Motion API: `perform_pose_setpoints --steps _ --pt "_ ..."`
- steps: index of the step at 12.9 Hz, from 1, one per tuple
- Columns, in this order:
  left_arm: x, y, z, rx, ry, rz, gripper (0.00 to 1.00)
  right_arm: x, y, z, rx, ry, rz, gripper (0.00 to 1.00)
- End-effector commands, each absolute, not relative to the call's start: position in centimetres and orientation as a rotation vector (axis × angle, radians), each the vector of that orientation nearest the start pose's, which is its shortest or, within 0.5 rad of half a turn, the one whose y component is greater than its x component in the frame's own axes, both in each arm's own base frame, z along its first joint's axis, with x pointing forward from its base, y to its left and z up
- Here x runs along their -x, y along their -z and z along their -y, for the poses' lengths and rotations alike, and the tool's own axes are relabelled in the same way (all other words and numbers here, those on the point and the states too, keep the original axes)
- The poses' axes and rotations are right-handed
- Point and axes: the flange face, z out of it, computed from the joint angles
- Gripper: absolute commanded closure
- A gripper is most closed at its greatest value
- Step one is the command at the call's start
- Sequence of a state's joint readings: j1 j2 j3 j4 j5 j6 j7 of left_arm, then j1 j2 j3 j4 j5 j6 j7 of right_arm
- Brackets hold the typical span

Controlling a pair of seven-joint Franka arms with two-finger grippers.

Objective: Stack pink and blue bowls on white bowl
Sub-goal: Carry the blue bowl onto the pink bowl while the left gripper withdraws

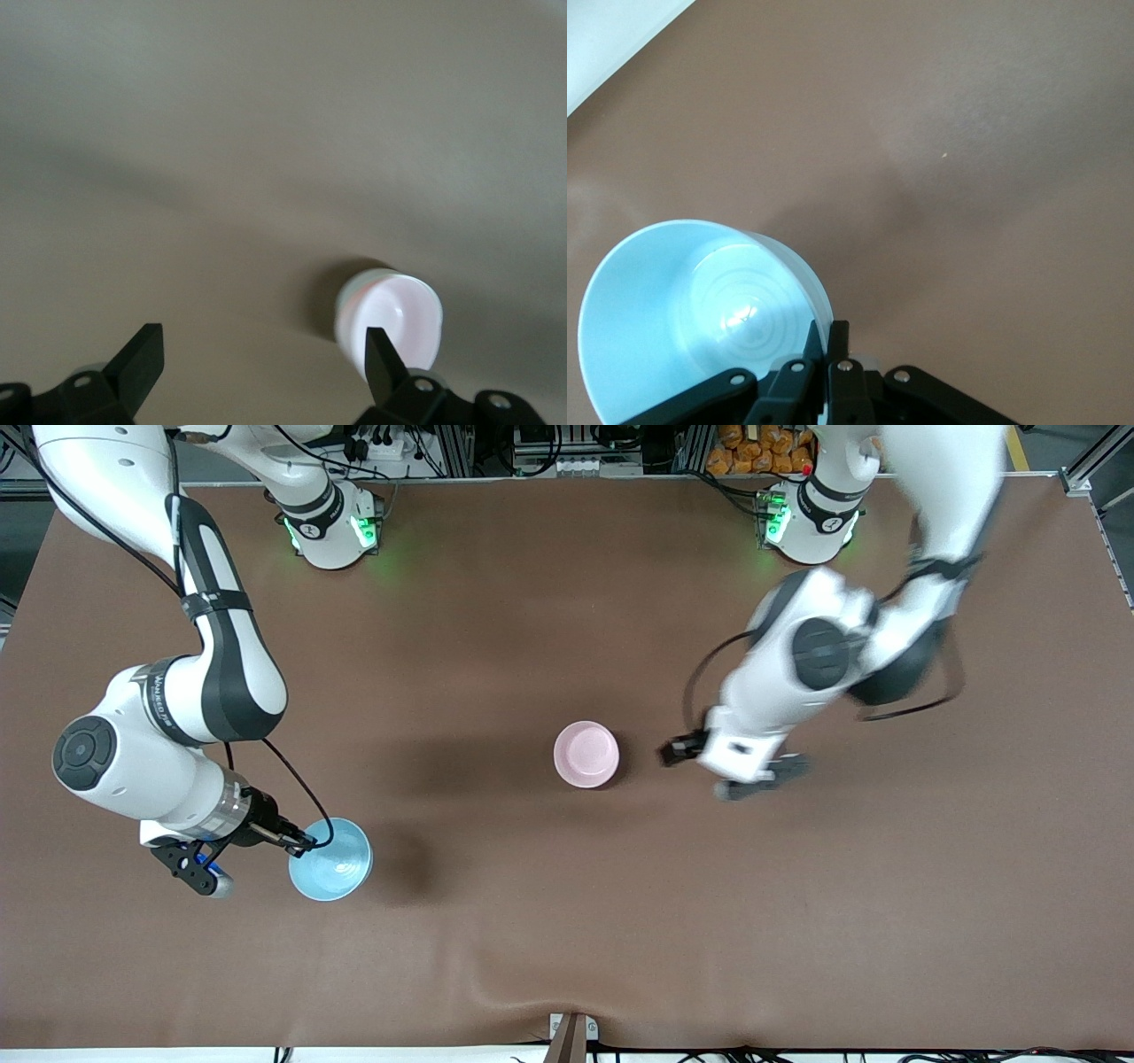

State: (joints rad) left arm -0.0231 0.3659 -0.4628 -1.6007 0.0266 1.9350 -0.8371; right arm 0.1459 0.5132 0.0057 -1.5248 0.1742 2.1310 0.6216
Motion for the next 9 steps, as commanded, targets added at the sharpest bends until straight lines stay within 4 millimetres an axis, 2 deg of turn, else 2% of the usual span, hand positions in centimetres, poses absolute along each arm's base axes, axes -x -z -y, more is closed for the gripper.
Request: perform_pose_setpoints --steps 1,3,4,7,9 --pt "-61.1 -48.5 20.9 3.178 -0.109 0.472 0.00 -67.4 -38.0 -20.2 2.808 0.022 -0.912 1.00" --pt "-60.9 -51.4 16.7 3.165 -0.078 0.437 0.00 -65.4 -38.0 -25.9 2.795 0.003 -0.965 1.00" --pt "-60.8 -52.5 14.8 3.160 -0.069 0.418 0.00 -64.5 -38.1 -28.0 2.787 -0.010 -0.990 1.00" --pt "-60.2 -56.4 11.6 3.157 -0.046 0.337 0.00 -61.6 -37.8 -34.0 2.753 -0.045 -1.093 1.00" --pt "-60.4 -57.4 9.0 3.155 -0.051 0.346 0.00 -59.7 -37.1 -37.2 2.734 -0.075 -1.170 1.00"
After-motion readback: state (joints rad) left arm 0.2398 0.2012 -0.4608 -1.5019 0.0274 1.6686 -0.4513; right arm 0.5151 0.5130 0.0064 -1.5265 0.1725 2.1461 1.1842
